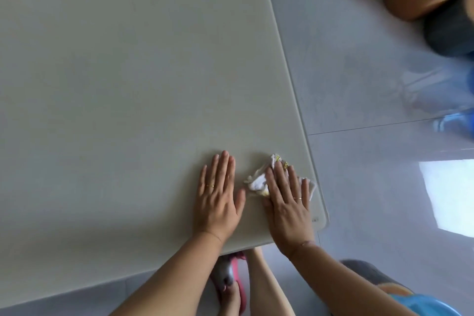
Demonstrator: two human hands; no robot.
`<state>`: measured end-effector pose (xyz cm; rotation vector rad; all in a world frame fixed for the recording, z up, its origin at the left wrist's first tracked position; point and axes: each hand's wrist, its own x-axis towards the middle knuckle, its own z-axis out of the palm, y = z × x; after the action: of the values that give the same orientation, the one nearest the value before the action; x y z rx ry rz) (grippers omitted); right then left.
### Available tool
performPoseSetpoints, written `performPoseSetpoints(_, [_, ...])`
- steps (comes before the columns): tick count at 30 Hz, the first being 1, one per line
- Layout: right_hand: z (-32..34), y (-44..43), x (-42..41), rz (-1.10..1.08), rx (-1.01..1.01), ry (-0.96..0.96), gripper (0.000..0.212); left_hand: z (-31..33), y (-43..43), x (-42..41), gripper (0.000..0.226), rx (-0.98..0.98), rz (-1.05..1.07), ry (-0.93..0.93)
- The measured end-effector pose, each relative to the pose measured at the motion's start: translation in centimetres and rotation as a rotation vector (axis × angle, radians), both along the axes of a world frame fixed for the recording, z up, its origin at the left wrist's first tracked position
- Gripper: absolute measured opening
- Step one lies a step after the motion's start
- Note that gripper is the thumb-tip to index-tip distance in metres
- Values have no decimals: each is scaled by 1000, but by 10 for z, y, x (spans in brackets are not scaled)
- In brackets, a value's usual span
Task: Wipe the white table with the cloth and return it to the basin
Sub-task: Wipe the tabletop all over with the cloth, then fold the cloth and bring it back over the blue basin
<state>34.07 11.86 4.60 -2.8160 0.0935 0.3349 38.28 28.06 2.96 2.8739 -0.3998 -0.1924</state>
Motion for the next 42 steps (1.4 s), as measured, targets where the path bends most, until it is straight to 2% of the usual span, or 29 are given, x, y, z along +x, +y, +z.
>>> performPoseSetpoints(2, [0, -26, -7, 177, -28, -34, 53, -1, 0, 1, 68, 1, -8, 7])
performPoseSetpoints(3, [0, -39, -9, 183, -45, -35, 53, -1, 0, 0, 67, -4, -7, 10])
performPoseSetpoints(7, [2, -36, -18, -234, -14, 22, 56, -4, -1, -1, 65, -7, 7, 1])
performPoseSetpoints(9, [-1, -6, -33, -278, -16, 28, 57, -5, -2, 0, 65, -8, 12, -4])
performPoseSetpoints(13, [-1, -12, -54, 94, -30, -10, 55, -3, -2, -1, 64, -20, 7, -6])
performPoseSetpoints(15, [-2, -36, -52, 173, -40, -43, 53, -4, -2, -1, 65, -18, 7, -20])
performPoseSetpoints(17, [0, -47, -48, -7, -21, -12, 55, -5, -1, -1, 65, -15, 7, -26])
performPoseSetpoints(20, [0, -15, -46, -341, -23, 42, 56, -4, -3, -1, 65, -7, 15, -31])
performPoseSetpoints(22, [2, 17, -47, -386, 15, 83, 59, -1, -4, -2, 64, 1, 23, -14])
performPoseSetpoints(24, [8, 37, -51, -276, 94, 83, 59, 2, -5, -3, 62, -15, 20, 0])
performPoseSetpoints(26, [19, 31, -50, -221, 240, 64, 53, 7, -9, -2, 58, -80, 46, 42])
performPoseSetpoints(28, [28, 11, -51, -282, 341, 18, 51, 16, -13, -8, 53, -199, 139, 66])
performPoseSetpoints(32, [37, -15, -45, -421, 218, 119, 56, 39, -32, -42, 32, -403, 416, 33])
performPoseSetpoints(36, [40, -5, -34, -577, 227, 245, 41, 52, -54, -74, 35, -702, 761, 365])
performPoseSetpoints(39, [45, -5, -25, -648, 305, 341, 19, 59, -64, -79, 41, -854, 867, 549])
performPoseSetpoints(42, [55, -10, -22, -600, 381, 387, 31, 67, -67, -74, 29, -916, 917, 664])
